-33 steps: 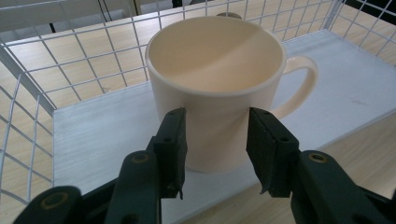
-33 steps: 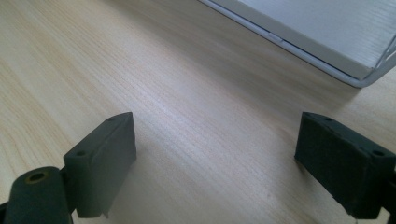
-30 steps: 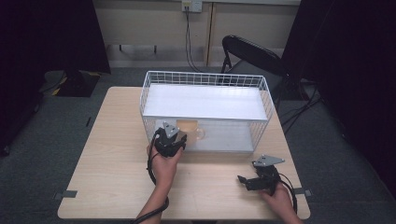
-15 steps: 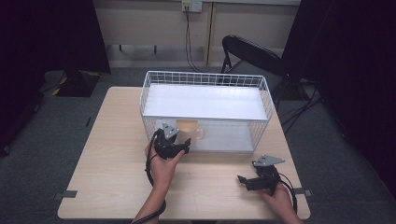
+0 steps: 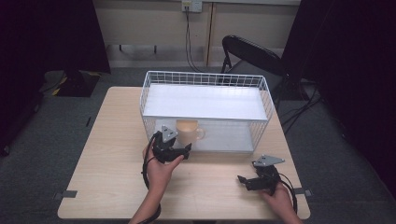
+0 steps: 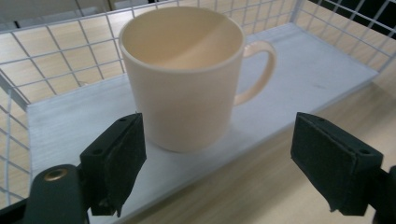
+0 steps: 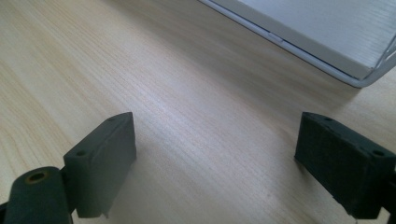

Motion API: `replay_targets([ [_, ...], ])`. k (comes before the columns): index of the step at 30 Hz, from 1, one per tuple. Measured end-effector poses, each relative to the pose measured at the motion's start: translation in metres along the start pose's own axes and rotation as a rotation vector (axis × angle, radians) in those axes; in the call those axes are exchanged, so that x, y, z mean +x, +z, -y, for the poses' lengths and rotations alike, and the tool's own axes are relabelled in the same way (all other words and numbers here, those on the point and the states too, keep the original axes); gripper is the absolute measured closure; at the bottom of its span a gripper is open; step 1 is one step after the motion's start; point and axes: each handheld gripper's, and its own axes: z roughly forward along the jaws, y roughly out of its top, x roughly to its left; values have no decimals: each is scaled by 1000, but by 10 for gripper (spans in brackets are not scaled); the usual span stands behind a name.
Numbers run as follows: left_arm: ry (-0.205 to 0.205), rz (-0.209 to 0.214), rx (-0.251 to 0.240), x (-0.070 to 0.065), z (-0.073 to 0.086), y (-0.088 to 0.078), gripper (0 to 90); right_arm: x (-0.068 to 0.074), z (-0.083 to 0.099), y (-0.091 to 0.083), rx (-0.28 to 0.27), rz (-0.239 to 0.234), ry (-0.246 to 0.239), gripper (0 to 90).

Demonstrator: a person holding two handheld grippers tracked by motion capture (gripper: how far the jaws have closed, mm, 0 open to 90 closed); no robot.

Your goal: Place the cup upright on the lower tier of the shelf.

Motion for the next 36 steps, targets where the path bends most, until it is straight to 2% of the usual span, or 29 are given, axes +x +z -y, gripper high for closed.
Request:
replay_targets([
  [1,0,0,0,0,0,0,166,0,0,0,-1,0,0,118],
  [3,-4,42,-7,1,3,-5,167,0,0,0,-1,0,0,118],
  [6,-4,70,-1,2,5,-9,165,0,0,0,-2,1,0,118],
  [8,-12,70,6,3,6,-11,165,0,0,0,-1,0,0,118],
  [9,-2,75,5,5,7,-13,165,0,0,0,-1,0,0,118],
  [15,-4,76,-3,8,9,-21,164,0,0,0,0,0,0,118],
  [17,-6,98,1,9,10,-23,163,0,0,0,0,0,1,118],
  [20,3,102,8,11,12,-25,163,0,0,0,0,0,1,118],
  [23,-12,125,20,13,15,-27,163,0,0,0,-1,0,0,118],
  [27,7,125,31,15,18,-31,163,0,0,0,0,0,1,118],
  [32,-13,136,35,21,22,-35,162,0,0,0,0,0,0,117],
  [36,-9,146,44,25,26,-39,162,0,0,0,0,0,1,117],
])
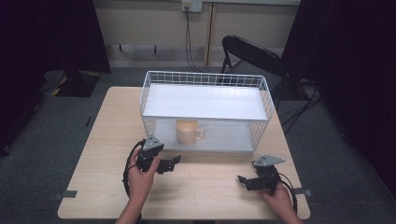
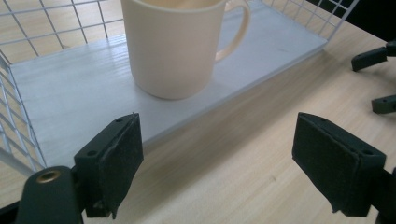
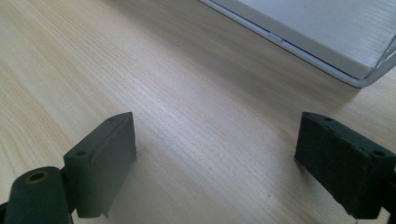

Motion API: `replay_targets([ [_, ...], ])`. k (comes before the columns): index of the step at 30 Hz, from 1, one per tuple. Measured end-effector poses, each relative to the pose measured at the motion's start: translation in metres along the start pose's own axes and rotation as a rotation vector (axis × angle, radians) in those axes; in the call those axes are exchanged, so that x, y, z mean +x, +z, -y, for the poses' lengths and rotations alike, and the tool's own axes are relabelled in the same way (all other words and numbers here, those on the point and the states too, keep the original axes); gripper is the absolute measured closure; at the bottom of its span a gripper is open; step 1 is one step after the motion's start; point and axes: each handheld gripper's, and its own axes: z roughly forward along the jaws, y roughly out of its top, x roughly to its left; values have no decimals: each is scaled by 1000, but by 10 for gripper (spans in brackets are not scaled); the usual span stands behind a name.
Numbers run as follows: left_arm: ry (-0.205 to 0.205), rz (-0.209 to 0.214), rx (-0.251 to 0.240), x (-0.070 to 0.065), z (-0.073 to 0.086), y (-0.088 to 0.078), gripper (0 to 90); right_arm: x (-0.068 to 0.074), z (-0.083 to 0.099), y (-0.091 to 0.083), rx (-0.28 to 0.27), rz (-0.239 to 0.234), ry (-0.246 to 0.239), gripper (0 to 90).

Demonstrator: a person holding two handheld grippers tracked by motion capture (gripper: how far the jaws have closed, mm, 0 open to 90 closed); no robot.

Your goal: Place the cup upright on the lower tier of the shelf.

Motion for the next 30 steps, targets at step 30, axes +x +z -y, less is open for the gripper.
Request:
replay_targets([
  [30,-43,-37,31,39,44,-40,162,0,0,0,-1,0,-1,117],
])
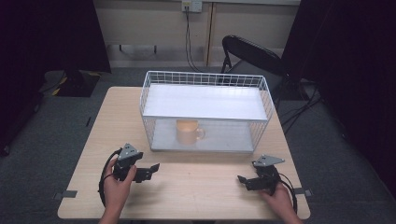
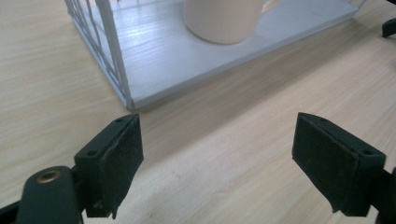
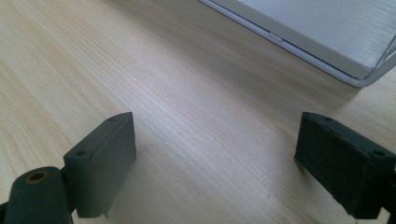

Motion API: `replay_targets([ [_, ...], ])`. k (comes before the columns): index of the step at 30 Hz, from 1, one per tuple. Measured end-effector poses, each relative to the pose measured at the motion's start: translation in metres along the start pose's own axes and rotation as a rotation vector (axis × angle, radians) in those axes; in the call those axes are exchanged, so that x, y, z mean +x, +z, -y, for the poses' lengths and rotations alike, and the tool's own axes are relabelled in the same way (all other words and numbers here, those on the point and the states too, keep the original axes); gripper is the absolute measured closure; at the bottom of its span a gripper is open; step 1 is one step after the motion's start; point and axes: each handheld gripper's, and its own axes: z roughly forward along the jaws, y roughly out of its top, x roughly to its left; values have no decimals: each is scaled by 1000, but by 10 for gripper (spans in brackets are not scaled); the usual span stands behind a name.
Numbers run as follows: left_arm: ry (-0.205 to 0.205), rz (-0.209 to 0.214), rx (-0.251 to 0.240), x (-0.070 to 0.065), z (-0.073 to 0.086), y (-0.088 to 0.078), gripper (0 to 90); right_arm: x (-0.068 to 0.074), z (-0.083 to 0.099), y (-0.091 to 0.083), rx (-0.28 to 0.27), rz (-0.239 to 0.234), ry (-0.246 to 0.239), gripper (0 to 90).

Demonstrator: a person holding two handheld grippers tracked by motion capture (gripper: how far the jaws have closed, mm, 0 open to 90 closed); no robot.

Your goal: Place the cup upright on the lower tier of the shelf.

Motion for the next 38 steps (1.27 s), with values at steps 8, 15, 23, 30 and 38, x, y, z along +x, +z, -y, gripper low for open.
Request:
replay_targets([
  [8,8,-18,17,8,8,-6,162,0,0,0,0,0,0,117],
  [15,7,-21,26,20,21,-12,162,0,0,0,1,-1,1,117],
  [23,3,-31,39,27,30,-13,162,0,0,0,1,-1,1,118],
  [30,9,-57,85,31,39,-11,162,0,0,0,1,-1,1,118],
  [38,43,-81,130,25,42,-9,165,0,0,0,0,0,1,118],
])
